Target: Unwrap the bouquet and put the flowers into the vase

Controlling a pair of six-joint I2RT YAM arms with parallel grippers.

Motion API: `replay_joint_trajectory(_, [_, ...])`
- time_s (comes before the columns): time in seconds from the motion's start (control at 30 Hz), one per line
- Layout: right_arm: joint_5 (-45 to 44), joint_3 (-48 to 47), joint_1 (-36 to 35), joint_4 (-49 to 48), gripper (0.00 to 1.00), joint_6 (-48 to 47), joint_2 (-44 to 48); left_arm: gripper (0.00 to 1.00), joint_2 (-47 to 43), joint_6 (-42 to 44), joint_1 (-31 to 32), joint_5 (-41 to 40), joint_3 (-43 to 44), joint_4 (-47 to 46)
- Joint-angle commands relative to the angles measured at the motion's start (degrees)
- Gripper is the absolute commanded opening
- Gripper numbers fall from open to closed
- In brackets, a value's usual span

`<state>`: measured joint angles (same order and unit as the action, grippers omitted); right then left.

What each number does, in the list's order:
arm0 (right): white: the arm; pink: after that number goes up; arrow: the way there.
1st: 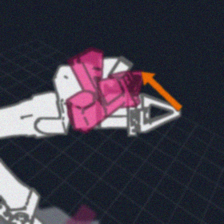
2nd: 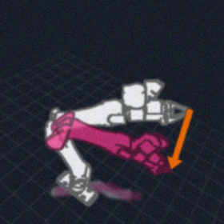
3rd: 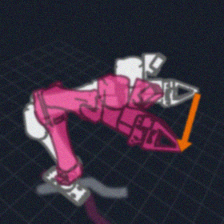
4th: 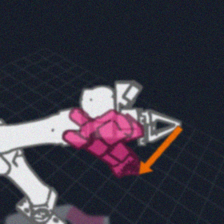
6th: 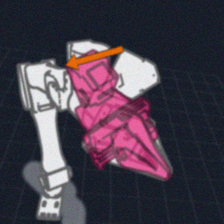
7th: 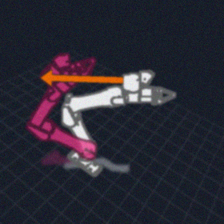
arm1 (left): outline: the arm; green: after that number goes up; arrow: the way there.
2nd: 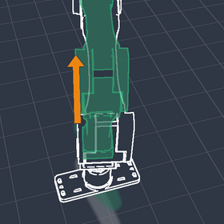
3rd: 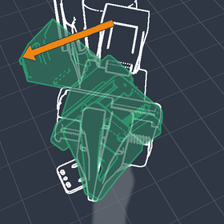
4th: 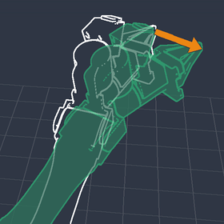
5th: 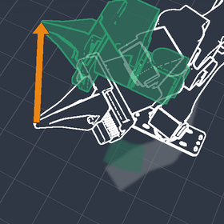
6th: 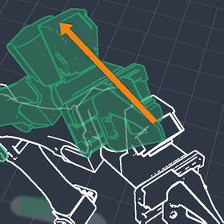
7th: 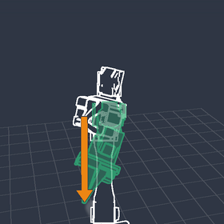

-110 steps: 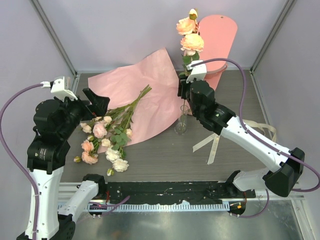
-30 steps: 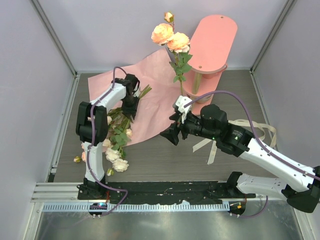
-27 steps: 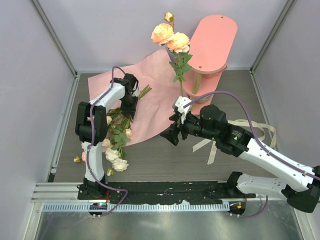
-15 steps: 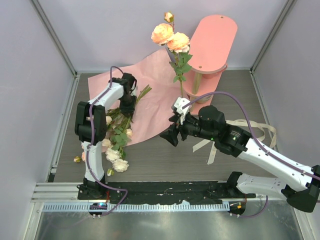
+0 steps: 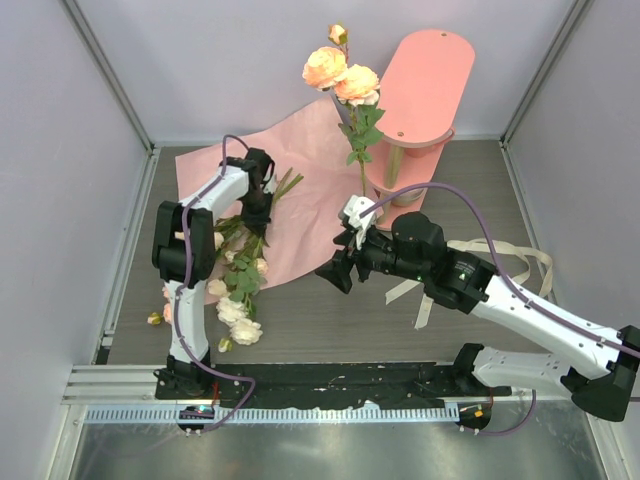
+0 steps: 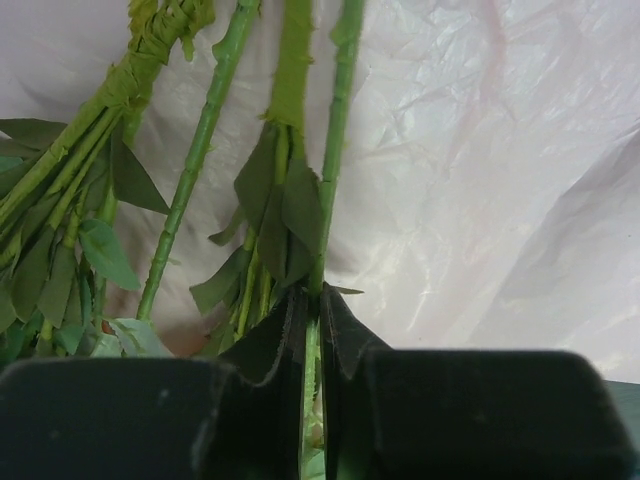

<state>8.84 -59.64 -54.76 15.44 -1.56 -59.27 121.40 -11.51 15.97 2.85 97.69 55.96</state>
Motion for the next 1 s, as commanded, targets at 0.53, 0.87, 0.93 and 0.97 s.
replay_joint_trajectory(0.53, [-7.02,2.76,-3.16,-10.32,0.79,-15.45,-5.60,0.00,-16.99,0.87,-0.41,3.65,1.89,4.24])
replay_joint_trajectory(0.87, [-13.93,6.03,-12.38,-19.66,0.85,-57.64,-12.61,0.00,-23.58,2.72,-0.41,18.06,-1.71,2.31])
replay_joint_trajectory(0.93, [-14.11,6.20,-13.00,-21.49,0.83,-64.67,-14.82,0.00,-25.33,3.25,-0.41,19.90,-2.32,2.31])
replay_joint_trajectory(0.97, [-14.20,6.98,-13.35,-22.81,0.83,-71.23,-16.74,0.00,-25.95,3.16,-0.41,20.35,-2.76,1.96])
